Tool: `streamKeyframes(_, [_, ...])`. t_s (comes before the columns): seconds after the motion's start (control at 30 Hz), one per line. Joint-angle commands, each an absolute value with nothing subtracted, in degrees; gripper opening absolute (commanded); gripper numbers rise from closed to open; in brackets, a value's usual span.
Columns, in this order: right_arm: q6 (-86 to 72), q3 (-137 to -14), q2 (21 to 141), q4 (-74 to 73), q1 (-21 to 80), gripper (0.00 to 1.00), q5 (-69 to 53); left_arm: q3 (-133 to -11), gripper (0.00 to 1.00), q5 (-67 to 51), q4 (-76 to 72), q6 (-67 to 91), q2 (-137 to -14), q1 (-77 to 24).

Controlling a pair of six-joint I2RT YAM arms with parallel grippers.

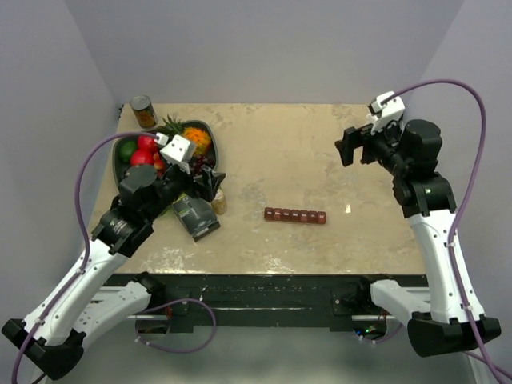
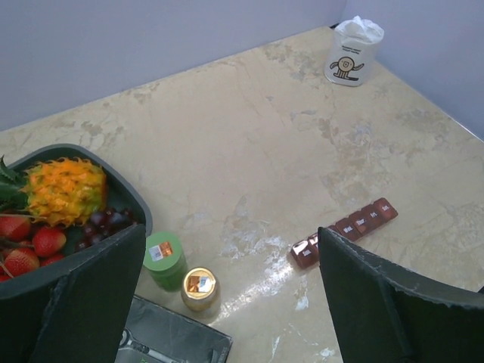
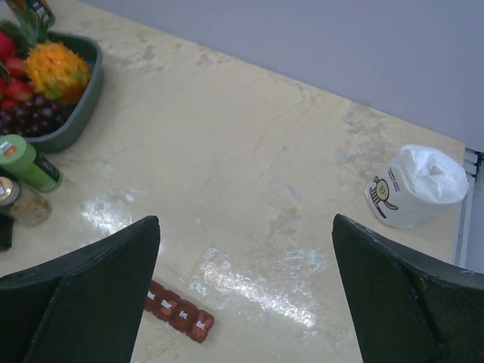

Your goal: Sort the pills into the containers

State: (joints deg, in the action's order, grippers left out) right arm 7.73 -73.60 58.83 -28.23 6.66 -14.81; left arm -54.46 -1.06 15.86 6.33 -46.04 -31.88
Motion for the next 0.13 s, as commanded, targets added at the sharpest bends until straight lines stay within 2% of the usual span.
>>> streamKeyframes(0.0, [2.5, -76.0, 56.5, -26.8, 6.0, 0.99, -9.6, -54.1, 0.99, -0.4, 16.3, 5.4, -45.2, -31.5])
streamKeyframes(0.1, [4.6, -76.0, 56.0, -27.2, 5.3, 0.99, -12.3, -54.4, 0.99, -0.5, 16.3, 5.4, -44.5, -31.5])
